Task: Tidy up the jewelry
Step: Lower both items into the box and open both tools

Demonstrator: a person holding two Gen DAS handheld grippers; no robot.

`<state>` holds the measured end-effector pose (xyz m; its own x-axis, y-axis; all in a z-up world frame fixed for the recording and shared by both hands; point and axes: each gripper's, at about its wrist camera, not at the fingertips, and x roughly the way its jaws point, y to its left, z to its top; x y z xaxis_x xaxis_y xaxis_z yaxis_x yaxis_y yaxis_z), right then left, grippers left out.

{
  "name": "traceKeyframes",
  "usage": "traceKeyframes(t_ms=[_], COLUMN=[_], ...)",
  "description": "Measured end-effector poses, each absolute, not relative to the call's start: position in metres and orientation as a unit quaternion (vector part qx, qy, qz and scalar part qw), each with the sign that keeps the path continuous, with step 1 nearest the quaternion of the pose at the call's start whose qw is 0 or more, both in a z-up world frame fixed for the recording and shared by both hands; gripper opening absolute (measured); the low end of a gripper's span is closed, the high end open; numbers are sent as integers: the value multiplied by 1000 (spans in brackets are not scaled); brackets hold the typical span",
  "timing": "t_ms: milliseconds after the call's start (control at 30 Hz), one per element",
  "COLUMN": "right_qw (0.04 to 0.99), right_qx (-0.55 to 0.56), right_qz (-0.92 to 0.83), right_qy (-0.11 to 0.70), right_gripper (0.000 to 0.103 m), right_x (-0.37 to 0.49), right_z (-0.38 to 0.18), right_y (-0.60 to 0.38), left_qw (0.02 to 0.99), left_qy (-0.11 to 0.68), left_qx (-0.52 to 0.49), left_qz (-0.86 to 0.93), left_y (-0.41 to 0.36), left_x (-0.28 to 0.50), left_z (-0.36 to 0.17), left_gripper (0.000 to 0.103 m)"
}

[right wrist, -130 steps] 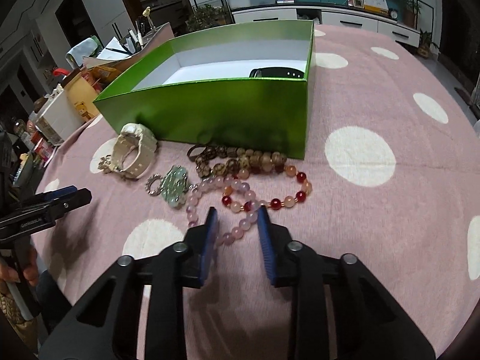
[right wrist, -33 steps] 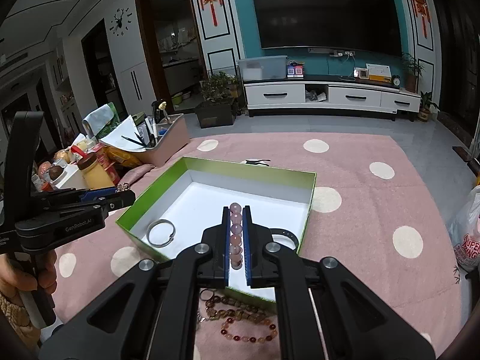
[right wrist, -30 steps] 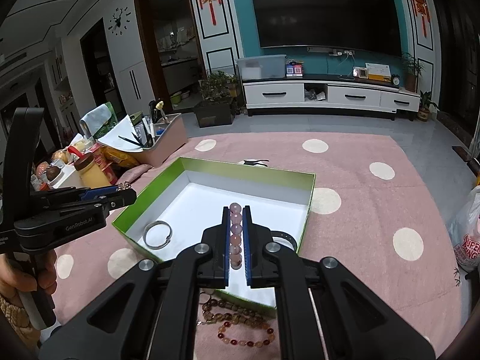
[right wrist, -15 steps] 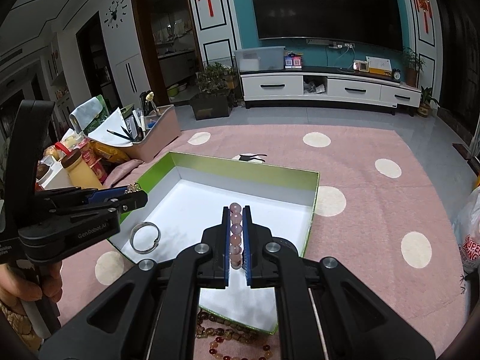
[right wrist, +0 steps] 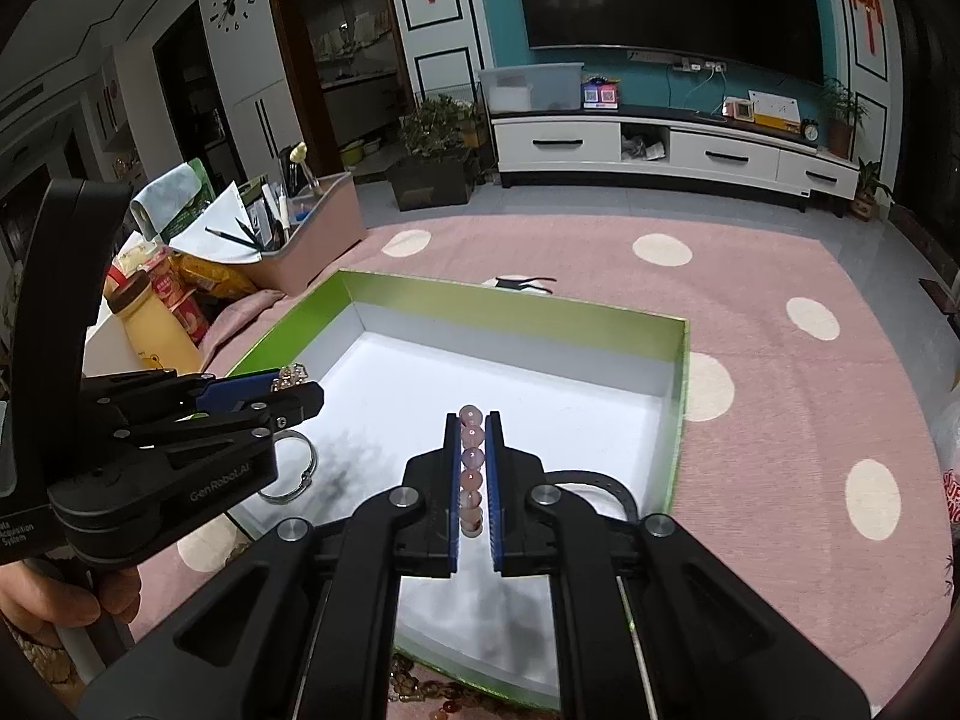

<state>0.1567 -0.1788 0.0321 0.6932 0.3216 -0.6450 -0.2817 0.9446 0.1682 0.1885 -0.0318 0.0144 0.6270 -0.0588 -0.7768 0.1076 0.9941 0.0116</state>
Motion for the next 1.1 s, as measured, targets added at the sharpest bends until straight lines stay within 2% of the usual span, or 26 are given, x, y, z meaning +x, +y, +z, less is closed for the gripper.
traceKeyframes(t_ms=[567, 600, 633, 733, 767, 833, 900, 967, 1100], right_qw=[910, 910, 910, 912, 913, 915, 917, 919, 921], right_qx=[31, 31, 34, 36, 36, 41, 44, 48, 58], right_qz=[158, 156, 155, 154, 152, 149, 147, 141, 135], right_qy=[383, 383, 383, 379, 377, 373, 369, 364, 361], right_gripper=[8, 10, 14, 18, 24, 34, 44, 56, 69], right_x=[171, 171, 171, 169, 168, 164, 161, 155, 142], right_z=[14, 14, 14, 17, 18, 21, 25, 29, 34], right_y=[-174, -174, -175, -176, -177, -180, -184, -188, -199], left_qw=[894, 894, 894, 896, 897, 898, 899, 900, 902], left_qy=[444, 444, 444, 439, 439, 437, 434, 432, 429], left_qx=[40, 39, 38, 39, 39, 38, 37, 35, 26], left_qz=[-43, -43, -43, -42, -41, -39, -38, -37, -35], left_y=[-35, -35, -35, -34, -34, -33, -32, -30, -22], left_x=[199, 199, 199, 197, 197, 195, 192, 190, 181], left_z=[-4, -5, -4, -3, -2, 0, 3, 6, 12], left_gripper=[26, 29, 38, 53, 55, 66, 69, 77, 91])
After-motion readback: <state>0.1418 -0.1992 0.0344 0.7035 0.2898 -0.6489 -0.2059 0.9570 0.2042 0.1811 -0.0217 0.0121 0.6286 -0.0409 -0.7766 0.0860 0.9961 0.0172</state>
